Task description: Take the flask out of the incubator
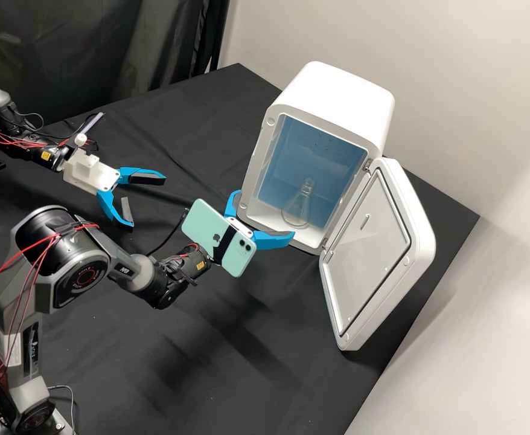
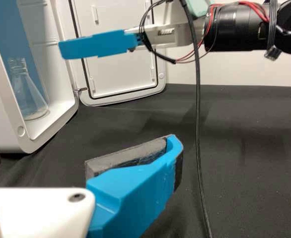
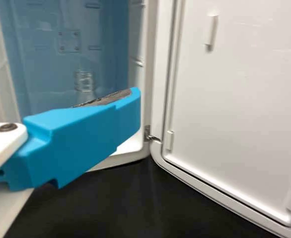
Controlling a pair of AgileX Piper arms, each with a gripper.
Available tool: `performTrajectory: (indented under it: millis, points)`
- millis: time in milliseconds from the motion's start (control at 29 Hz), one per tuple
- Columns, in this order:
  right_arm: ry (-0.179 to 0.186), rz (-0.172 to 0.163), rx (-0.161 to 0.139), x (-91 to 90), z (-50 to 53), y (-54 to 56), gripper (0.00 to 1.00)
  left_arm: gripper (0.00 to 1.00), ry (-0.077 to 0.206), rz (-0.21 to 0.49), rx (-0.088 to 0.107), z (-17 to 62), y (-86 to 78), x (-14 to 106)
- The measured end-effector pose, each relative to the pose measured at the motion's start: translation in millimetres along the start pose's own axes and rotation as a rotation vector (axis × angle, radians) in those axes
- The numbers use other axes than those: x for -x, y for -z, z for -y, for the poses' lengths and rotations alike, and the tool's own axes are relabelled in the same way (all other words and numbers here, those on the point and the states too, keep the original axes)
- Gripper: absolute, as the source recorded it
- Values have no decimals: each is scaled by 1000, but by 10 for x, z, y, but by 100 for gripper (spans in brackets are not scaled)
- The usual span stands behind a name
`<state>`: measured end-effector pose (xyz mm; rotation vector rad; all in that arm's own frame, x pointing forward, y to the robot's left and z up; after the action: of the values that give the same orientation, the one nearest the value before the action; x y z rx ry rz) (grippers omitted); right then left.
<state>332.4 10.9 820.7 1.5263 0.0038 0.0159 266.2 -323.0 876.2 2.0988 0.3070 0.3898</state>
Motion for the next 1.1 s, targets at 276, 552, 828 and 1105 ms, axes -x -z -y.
performTrajectory:
  millis: [276,552,828,1105]
  points:
    - [15,-16,3,-2,39,42,100,100,-6,2,-1,-16,-3,-2]
    - [18,-20,3,-3,50,54,100,100,-12,8,-5,-33,-10,-16]
    - [35,12,1,-22,105,-52,100,100,-12,8,-5,-33,-10,-16]
    - [38,32,0,-109,134,-144,100,100,-12,9,-6,-32,-12,-16]
